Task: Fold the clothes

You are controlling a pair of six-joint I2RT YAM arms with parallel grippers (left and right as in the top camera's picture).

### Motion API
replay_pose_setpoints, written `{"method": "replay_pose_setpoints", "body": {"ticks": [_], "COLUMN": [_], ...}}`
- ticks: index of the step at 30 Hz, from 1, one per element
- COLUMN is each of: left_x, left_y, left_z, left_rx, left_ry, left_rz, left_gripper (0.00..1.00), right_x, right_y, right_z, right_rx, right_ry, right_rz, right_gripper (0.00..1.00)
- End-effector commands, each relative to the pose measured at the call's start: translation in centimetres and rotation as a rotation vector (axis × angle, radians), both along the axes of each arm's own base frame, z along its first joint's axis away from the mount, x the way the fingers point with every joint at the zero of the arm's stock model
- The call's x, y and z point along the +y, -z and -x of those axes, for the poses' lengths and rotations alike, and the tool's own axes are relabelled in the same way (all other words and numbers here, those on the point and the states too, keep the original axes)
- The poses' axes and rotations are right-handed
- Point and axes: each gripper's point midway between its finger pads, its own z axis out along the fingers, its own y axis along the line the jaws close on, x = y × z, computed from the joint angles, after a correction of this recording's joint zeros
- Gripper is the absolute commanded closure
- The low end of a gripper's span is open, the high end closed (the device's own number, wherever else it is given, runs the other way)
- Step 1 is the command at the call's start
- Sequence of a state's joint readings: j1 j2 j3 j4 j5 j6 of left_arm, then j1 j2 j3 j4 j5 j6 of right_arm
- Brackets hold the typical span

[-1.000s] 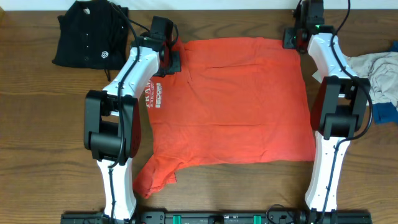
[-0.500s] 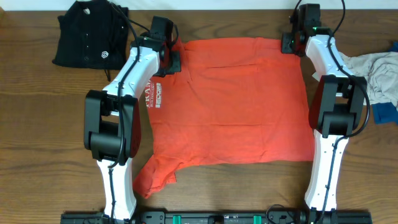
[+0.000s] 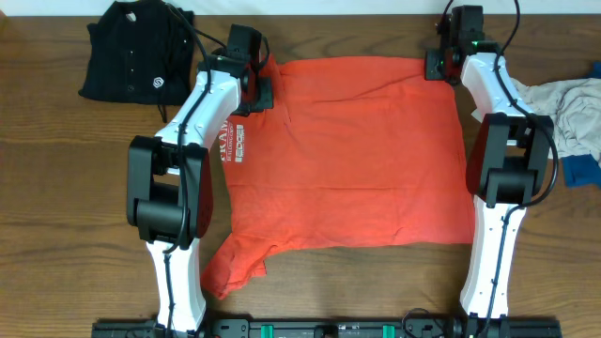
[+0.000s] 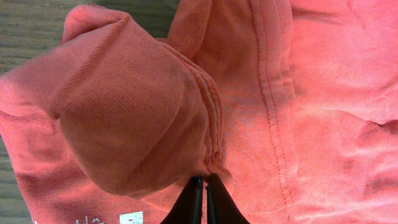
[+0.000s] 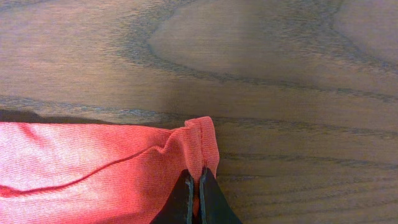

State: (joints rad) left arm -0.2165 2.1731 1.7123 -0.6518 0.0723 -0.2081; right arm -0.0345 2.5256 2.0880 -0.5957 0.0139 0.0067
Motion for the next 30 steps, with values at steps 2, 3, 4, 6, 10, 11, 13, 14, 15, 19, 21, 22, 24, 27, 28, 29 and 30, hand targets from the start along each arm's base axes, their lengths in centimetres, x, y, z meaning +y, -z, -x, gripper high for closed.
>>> {"method": "replay_pose_setpoints", "body": {"ticks": [2, 3, 4, 6, 10, 11, 13, 14, 15, 19, 21, 22, 24, 27, 28, 29, 30], "left_x": [0.2, 0.2, 0.2, 0.2, -0.1, -0.3, -0.7, -0.7, -0.7, -0.5, -0.4, -0.4, -0.3, -0.2, -0.2, -0.2, -0.2], "left_y": [-1.4, -1.4, -1.6, -2.0, -3.1, -3.4, -3.9, -4.2, -4.3, -4.3, -4.1, -4.0, -3.9, -3.8, -3.8, -3.7, -3.7], "left_z": [-0.2, -0.2, -0.2, -0.2, -0.2, -0.1, 0.1, 0.2, 0.3, 1.1, 1.6, 1.7, 2.0, 2.2, 2.3, 2.2, 2.2], "left_rx": [-0.029, -0.032, -0.037, -0.043, -0.061, -0.063, -0.063, -0.064, -0.062, -0.034, -0.013, -0.005, 0.007, 0.017, 0.019, 0.019, 0.019], "left_ry": [0.019, 0.029, 0.032, 0.032, 0.039, 0.044, 0.053, 0.054, 0.054, 0.054, 0.053, 0.053, 0.052, 0.051, 0.051, 0.051, 0.051], "left_rz": [-0.005, -0.008, -0.009, -0.006, 0.011, 0.022, 0.042, 0.046, 0.046, 0.040, 0.036, 0.035, 0.033, 0.031, 0.030, 0.030, 0.029], "left_gripper": [0.94, 0.94, 0.94, 0.94, 0.94, 0.94, 0.94, 0.94, 0.94, 0.94, 0.94, 0.94, 0.94, 0.89, 0.75, 0.49, 0.38], "right_x": [-0.6, -0.6, -0.6, -0.6, -0.5, -0.5, -0.4, -0.3, -0.3, -0.1, 0.0, 0.0, 0.1, 0.1, 0.1, 0.1, 0.1], "right_y": [0.9, 0.4, -0.1, -1.3, -3.2, -3.6, -4.1, -4.3, -4.5, -5.0, -5.2, -5.2, -5.5, -5.9, -5.9, -5.9, -5.8], "right_z": [0.1, 0.0, -0.1, -0.2, -0.3, -0.3, -0.1, 0.1, 0.2, 0.9, 1.4, 1.6, 2.0, 2.4, 2.5, 2.6, 2.7], "right_rx": [0.028, 0.024, 0.020, 0.009, 0.005, 0.008, 0.019, 0.025, 0.033, 0.066, 0.085, 0.093, 0.109, 0.126, 0.131, 0.136, 0.138], "right_ry": [0.010, 0.010, 0.010, 0.010, 0.009, 0.008, 0.007, 0.006, 0.005, 0.002, 0.000, 0.004, 0.012, 0.020, 0.020, 0.020, 0.019], "right_rz": [0.033, 0.033, 0.033, 0.034, 0.034, 0.034, 0.033, 0.033, 0.033, 0.032, 0.031, 0.029, 0.025, 0.020, 0.020, 0.020, 0.020], "right_gripper": [0.99, 0.99, 0.99, 0.99, 0.99, 0.99, 0.99, 0.99, 0.99, 0.99, 0.99, 0.99, 0.99, 0.99, 0.99, 0.99, 0.99]}}
